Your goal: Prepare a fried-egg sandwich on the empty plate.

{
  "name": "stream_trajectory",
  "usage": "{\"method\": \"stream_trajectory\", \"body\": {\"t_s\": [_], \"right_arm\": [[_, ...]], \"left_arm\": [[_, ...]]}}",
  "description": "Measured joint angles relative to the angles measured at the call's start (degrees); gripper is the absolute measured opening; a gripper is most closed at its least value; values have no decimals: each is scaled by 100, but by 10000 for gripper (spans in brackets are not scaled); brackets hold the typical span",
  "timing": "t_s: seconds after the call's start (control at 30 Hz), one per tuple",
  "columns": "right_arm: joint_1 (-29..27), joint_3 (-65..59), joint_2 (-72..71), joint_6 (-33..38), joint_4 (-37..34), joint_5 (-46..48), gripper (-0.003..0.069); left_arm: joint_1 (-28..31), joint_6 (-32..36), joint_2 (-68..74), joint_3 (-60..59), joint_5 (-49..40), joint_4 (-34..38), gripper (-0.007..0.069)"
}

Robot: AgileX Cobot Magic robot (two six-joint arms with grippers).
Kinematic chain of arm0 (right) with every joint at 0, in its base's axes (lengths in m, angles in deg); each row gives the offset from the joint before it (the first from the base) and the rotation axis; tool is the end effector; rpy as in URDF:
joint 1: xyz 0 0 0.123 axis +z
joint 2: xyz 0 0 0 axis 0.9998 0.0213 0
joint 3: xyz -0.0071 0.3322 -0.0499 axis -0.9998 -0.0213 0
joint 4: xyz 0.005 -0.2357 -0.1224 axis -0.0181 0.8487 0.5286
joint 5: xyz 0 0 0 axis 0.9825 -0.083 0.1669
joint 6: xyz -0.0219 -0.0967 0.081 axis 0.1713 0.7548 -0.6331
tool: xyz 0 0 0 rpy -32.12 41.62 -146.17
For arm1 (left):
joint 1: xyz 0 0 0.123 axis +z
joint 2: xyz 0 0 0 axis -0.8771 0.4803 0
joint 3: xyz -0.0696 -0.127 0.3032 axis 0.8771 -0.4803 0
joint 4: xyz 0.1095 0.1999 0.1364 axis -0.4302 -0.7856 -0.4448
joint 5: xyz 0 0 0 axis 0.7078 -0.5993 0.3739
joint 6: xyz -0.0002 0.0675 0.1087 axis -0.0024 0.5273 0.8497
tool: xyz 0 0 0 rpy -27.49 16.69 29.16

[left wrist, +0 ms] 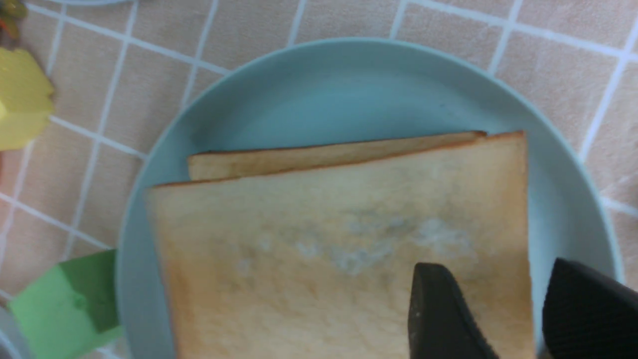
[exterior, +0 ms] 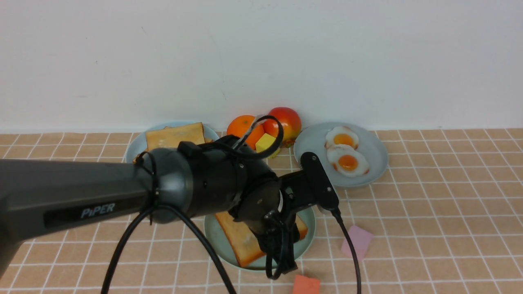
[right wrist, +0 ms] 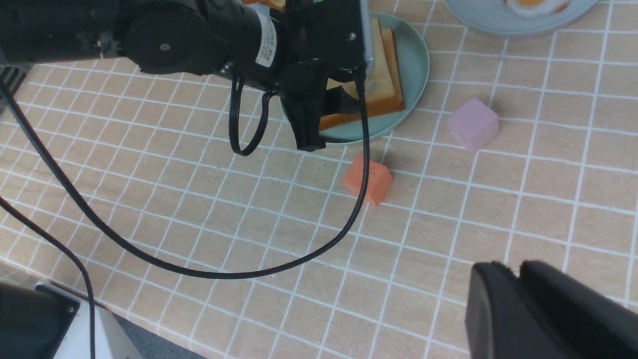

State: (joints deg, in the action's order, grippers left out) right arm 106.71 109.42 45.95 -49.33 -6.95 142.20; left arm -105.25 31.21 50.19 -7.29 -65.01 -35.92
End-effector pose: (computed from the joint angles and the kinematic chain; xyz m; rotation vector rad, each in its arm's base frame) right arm 0.0314 0.0498 0.4092 -0.2751 2.2429 0.6204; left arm 0.3285 -0.3009 0.2015 1.5116 2.0851 0.0206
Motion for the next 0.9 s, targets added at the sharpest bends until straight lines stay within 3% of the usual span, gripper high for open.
{"method": "stream_trajectory", "body": {"t_s": [0.47, 0.63, 0.7, 0.73, 0.9], "right_arm": [[0, 0, -64, 0, -2, 13, 85], [0, 279, -64, 0, 401, 82, 85], [0, 505, -76, 0, 649, 103, 85], [0, 562, -110, 0, 748, 86, 85], [0, 492, -504, -8, 1044, 4, 85]], "left_arm": [[0, -6, -721, -12, -170, 427, 314], [0, -700, -2189, -18, -296, 912, 153], [0, -1111, -3243, -99, -279, 1236, 12], [0, -1181, -3670, -214, -234, 1302, -13], [0, -1336, -5609, -1499, 402, 1496, -13]]}}
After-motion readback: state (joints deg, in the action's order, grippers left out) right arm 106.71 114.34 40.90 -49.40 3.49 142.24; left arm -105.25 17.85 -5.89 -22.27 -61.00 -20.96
